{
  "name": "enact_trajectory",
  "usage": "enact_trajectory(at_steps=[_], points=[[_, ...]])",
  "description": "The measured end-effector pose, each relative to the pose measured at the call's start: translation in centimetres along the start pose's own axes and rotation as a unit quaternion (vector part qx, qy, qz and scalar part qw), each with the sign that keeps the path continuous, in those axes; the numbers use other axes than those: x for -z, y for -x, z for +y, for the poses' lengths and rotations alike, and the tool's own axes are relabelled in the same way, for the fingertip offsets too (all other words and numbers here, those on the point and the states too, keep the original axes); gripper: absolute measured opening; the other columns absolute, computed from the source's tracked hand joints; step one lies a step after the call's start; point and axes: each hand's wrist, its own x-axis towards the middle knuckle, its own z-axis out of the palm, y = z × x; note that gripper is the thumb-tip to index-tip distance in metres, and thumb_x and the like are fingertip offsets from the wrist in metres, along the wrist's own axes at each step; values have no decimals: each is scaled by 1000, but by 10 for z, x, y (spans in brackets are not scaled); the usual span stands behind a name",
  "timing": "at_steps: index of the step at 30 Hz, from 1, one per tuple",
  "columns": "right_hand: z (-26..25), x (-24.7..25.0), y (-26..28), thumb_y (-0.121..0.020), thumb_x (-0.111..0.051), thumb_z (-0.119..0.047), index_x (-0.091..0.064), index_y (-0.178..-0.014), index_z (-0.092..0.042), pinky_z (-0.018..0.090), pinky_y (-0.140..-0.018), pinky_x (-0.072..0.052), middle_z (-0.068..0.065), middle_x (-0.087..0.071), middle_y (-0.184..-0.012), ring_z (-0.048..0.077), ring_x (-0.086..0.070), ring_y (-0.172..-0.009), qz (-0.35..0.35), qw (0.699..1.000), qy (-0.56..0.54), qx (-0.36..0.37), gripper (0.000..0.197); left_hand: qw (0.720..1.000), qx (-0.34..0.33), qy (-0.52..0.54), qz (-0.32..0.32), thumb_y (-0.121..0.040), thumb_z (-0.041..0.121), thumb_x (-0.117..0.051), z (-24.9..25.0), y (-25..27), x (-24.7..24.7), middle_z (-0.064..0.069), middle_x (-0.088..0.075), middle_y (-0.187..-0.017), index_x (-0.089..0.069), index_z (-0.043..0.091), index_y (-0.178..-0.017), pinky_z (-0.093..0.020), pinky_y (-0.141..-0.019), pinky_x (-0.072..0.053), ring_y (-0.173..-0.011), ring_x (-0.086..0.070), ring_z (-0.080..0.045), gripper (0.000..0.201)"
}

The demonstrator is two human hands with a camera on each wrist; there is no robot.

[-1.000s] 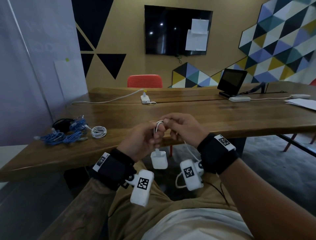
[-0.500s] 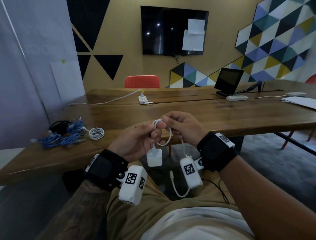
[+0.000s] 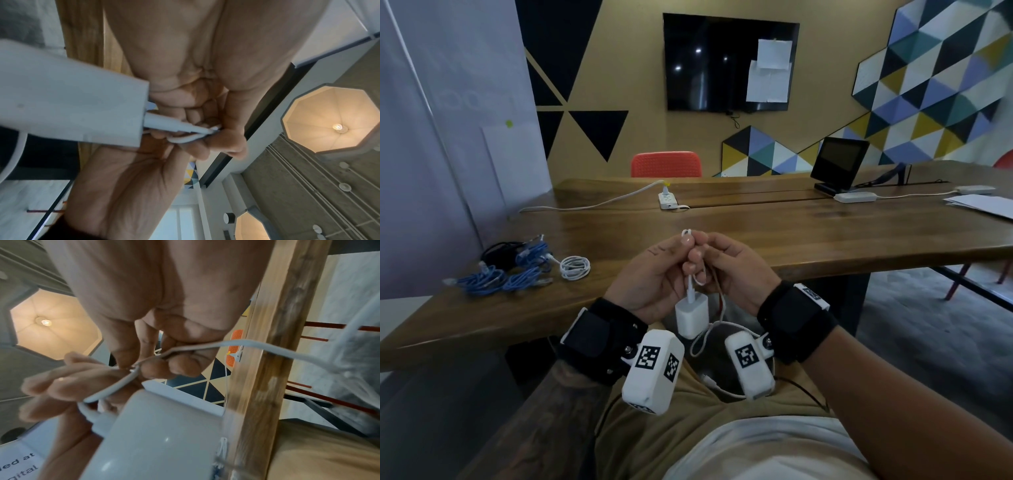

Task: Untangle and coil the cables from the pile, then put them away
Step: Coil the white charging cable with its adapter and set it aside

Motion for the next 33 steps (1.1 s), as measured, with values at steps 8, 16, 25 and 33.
enact_trajectory(at_steps=[8, 16, 25, 33], points=[[8, -4, 3, -99, -54, -7, -68, -113, -26, 26, -58, -36, 1, -63, -77, 20, -46, -63, 19, 994, 109, 4, 27, 1000, -8, -14, 21, -95, 14, -45, 2, 1, -1, -6, -66, -77, -66, 1, -100, -25, -62, -55, -63, -62, -11, 25], [33, -2, 7, -103, -51, -14, -68, -116, -11, 25, -63, -51, -6, -70, -76, 6, -63, -63, 21, 976, 187, -107, 21, 994, -27, 74, 71, -97, 10, -45, 6, -6, 15, 0, -59, -77, -61, 2, -107, -26, -70, -54, -63, -55, -7, 21], [44, -13, 17, -102, -53, -15, -60, -126, -9, 17, -73, -50, 12, -71, -103, 9, -65, -79, -182, 862, 395, -260, 25, 930, -134, 197, 280, -101, 14, -43, 5, -15, 40, 2, -62, -68, -62, 10, -89, -26, -75, -52, -57, -56, -7, 23], [0, -14, 16, -98, -54, -31, -69, -92, -20, 37, -72, -53, 1, -67, -84, 17, -62, -78, -92, 797, 589, -100, 20, 965, -44, 3, 257, -101, 7, -43, -4, -15, 64, -8, -60, -73, -63, 1, -93, -26, -63, -54, -60, -57, -13, 22]])
